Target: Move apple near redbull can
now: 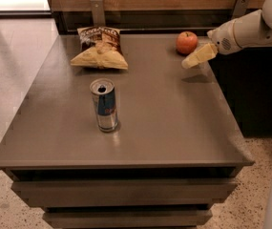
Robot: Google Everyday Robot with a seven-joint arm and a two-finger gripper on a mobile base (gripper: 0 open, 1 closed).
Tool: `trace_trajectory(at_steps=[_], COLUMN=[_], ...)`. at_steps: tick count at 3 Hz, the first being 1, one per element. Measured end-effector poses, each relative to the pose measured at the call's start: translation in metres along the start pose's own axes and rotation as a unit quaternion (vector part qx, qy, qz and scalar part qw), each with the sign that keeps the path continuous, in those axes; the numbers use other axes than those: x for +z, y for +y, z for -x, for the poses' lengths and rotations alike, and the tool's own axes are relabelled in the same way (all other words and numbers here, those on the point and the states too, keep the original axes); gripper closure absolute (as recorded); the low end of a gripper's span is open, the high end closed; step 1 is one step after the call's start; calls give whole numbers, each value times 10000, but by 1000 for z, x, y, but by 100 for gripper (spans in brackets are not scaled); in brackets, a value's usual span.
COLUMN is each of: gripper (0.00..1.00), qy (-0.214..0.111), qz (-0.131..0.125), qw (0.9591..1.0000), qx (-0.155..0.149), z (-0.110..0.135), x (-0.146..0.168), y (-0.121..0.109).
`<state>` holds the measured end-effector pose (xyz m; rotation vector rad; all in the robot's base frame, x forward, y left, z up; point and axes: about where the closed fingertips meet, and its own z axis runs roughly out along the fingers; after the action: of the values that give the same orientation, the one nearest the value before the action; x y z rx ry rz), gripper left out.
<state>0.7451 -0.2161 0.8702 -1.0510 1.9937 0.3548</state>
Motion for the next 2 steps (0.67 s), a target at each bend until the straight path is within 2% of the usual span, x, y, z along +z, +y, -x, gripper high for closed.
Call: trace_trajectory(at_steps=[2], gripper=[0], qy=[-390], qz=[-298], qw=[9982], qx=[347], z=[-5], x=[17], y=[-39])
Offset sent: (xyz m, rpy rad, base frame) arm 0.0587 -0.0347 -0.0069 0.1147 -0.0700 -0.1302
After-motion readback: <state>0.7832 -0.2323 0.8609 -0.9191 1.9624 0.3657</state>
